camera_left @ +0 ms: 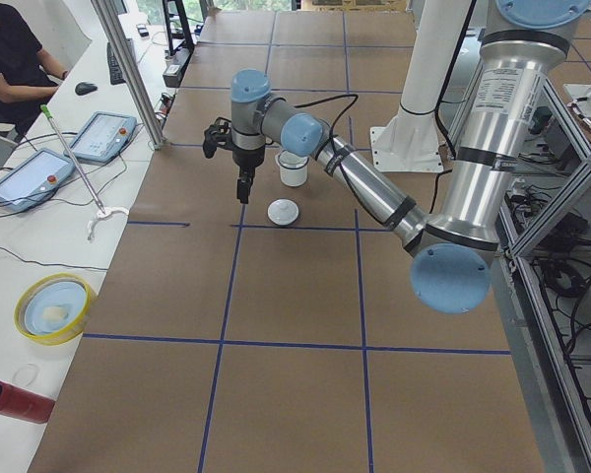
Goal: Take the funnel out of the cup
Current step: 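Move the left gripper over the clear funnel in the white mug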
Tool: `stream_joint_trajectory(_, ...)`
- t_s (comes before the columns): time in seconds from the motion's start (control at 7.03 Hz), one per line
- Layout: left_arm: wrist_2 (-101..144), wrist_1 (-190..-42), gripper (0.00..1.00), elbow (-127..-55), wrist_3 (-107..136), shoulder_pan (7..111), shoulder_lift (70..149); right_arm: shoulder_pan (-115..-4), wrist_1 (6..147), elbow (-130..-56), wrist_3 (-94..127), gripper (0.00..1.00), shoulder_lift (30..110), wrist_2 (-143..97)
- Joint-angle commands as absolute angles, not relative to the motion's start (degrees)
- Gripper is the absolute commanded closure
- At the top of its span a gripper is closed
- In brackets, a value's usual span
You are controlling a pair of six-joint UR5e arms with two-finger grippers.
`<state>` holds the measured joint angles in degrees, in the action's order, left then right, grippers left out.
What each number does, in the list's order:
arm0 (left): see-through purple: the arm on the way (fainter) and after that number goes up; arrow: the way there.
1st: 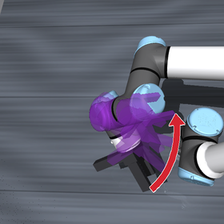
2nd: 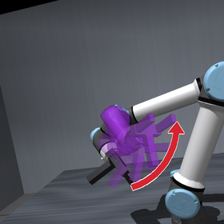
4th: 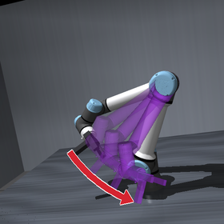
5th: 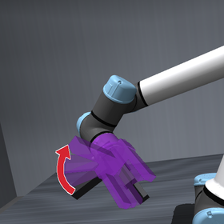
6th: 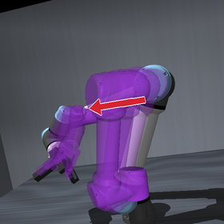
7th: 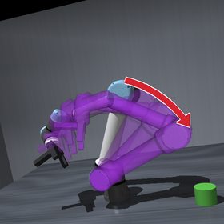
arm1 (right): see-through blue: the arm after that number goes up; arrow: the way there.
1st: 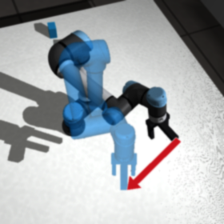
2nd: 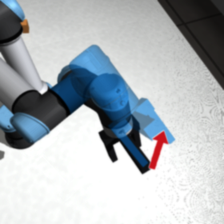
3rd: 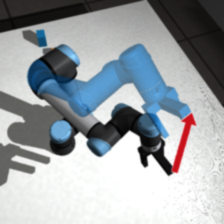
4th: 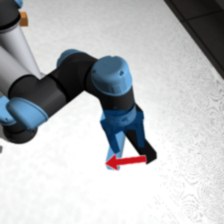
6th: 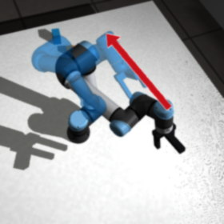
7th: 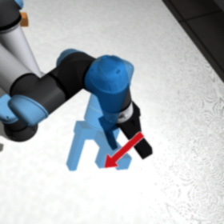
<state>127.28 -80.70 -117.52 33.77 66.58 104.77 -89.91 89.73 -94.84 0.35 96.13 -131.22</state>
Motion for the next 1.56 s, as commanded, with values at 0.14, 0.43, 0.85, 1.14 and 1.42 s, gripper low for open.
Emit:
stream_joint_trajectory(0.14,119.0,-79.7,0.0,-116.5,42.8,53.6,113.0,-89.9,89.7,-94.9,0.4,0.0,96.2,-131.2)
stream_joint_trajectory(0.43,119.1,-79.5,0.0,-113.9,42.9,52.5,115.5,-89.9,89.7,-94.9,0.4,0.0,96.2,-131.2)
stream_joint_trajectory(0.85,117.3,-79.5,0.0,-112.2,52.8,44.2,117.2,-89.9,89.7,-94.8,0.4,0.0,96.2,-131.2)
stream_joint_trajectory(1.14,116.5,-79.5,0.0,-110.3,54.9,41.0,118.8,-89.9,89.7,-94.8,0.4,0.0,96.2,-131.2)
stream_joint_trajectory(1.42,115.8,-79.7,0.0,-107.2,55.4,39.0,120.1,-89.9,89.7,-94.9,0.4,0.0,96.2,-131.2)
